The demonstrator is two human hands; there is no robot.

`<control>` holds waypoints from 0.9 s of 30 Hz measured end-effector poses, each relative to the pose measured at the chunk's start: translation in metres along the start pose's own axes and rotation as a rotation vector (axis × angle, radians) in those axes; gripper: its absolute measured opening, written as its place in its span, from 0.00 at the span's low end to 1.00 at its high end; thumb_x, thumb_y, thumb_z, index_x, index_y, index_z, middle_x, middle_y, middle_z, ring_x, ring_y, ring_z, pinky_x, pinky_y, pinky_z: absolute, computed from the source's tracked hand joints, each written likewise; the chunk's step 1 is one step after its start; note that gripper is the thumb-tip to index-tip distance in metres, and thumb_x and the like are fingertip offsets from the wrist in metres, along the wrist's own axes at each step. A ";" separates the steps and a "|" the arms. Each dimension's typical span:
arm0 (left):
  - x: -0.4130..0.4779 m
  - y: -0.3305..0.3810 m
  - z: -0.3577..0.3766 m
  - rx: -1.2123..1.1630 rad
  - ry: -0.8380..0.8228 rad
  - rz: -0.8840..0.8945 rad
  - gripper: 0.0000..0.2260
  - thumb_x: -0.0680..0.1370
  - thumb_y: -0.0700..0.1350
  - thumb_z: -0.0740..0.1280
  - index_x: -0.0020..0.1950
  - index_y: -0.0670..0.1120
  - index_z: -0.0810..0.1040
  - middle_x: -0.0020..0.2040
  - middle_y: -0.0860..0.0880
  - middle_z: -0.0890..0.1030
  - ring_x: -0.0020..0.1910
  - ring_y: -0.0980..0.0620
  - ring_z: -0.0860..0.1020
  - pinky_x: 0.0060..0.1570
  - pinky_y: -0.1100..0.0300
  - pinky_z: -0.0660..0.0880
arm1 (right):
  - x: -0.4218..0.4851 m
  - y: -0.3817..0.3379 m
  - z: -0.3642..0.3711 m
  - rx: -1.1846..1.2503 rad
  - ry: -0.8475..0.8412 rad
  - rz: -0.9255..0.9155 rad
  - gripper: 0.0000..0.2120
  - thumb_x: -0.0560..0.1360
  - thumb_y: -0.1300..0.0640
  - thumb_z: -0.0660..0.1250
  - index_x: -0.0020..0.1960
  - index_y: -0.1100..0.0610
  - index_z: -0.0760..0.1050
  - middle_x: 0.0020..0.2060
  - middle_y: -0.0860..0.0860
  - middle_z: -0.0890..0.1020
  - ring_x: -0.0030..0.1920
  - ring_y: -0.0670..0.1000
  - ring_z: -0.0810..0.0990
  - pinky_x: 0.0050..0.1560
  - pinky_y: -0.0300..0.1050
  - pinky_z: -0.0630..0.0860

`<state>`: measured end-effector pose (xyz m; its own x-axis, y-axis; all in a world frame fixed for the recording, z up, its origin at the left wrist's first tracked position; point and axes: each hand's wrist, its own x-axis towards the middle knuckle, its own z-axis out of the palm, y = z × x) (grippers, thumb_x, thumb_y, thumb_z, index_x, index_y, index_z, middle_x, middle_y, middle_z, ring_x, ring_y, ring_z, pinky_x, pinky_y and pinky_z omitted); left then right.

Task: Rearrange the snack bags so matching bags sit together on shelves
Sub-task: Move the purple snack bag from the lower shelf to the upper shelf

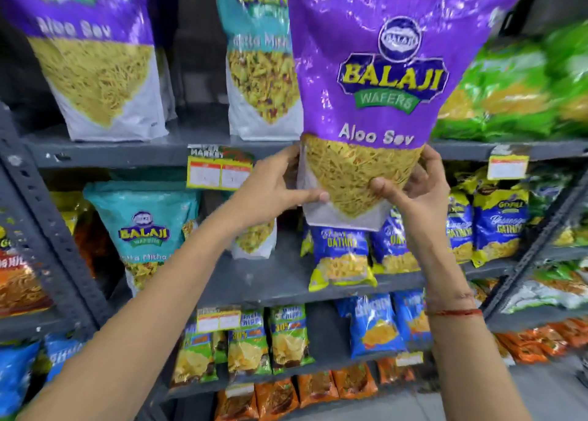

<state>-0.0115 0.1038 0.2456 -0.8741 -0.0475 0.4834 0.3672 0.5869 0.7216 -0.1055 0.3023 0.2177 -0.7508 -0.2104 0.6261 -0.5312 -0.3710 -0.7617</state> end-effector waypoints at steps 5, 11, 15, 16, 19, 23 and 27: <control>0.058 0.034 -0.004 0.074 0.046 0.083 0.29 0.63 0.59 0.72 0.59 0.49 0.70 0.60 0.45 0.79 0.61 0.47 0.77 0.63 0.46 0.72 | 0.064 -0.027 -0.009 -0.020 -0.028 -0.070 0.39 0.56 0.42 0.79 0.60 0.51 0.66 0.48 0.39 0.84 0.51 0.40 0.80 0.53 0.38 0.76; 0.113 0.034 0.003 0.157 0.065 -0.005 0.26 0.72 0.51 0.71 0.64 0.40 0.67 0.57 0.46 0.77 0.58 0.45 0.75 0.51 0.56 0.71 | 0.115 -0.023 -0.012 -0.061 -0.051 -0.044 0.40 0.56 0.39 0.78 0.62 0.50 0.65 0.47 0.40 0.85 0.51 0.39 0.81 0.49 0.34 0.76; 0.128 0.025 0.015 0.121 0.060 -0.050 0.27 0.75 0.47 0.68 0.69 0.40 0.62 0.67 0.44 0.72 0.66 0.45 0.70 0.54 0.61 0.66 | 0.131 -0.005 -0.018 -0.098 -0.099 0.005 0.46 0.59 0.40 0.77 0.70 0.51 0.60 0.55 0.48 0.81 0.56 0.47 0.80 0.52 0.38 0.78; 0.131 0.024 0.018 0.130 0.069 -0.057 0.28 0.76 0.47 0.68 0.70 0.40 0.60 0.69 0.42 0.70 0.67 0.44 0.69 0.56 0.60 0.65 | 0.134 -0.001 -0.019 -0.098 -0.099 0.014 0.47 0.61 0.41 0.76 0.72 0.52 0.57 0.57 0.49 0.79 0.56 0.46 0.80 0.54 0.39 0.78; 0.140 0.020 0.025 0.123 0.102 -0.047 0.30 0.76 0.48 0.67 0.72 0.41 0.59 0.72 0.43 0.67 0.71 0.45 0.66 0.65 0.56 0.64 | 0.144 0.009 -0.023 -0.111 -0.082 0.035 0.34 0.72 0.52 0.69 0.72 0.52 0.56 0.54 0.42 0.77 0.50 0.34 0.78 0.56 0.38 0.75; 0.148 0.012 0.029 0.109 0.132 -0.067 0.30 0.75 0.51 0.68 0.72 0.43 0.60 0.71 0.44 0.69 0.69 0.45 0.68 0.66 0.52 0.66 | 0.150 0.015 -0.024 -0.169 -0.065 0.044 0.33 0.72 0.52 0.67 0.73 0.50 0.56 0.56 0.37 0.74 0.52 0.29 0.75 0.58 0.34 0.73; 0.145 0.011 0.032 0.169 0.210 -0.035 0.33 0.75 0.51 0.67 0.74 0.43 0.56 0.74 0.44 0.66 0.71 0.45 0.65 0.68 0.52 0.63 | 0.142 0.015 -0.013 -0.219 0.038 0.026 0.44 0.68 0.43 0.70 0.76 0.50 0.49 0.74 0.51 0.62 0.73 0.46 0.63 0.67 0.42 0.66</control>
<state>-0.1440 0.1291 0.3076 -0.7938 -0.2264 0.5645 0.2644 0.7075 0.6554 -0.2246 0.2789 0.2931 -0.7772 -0.1817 0.6024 -0.5811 -0.1597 -0.7980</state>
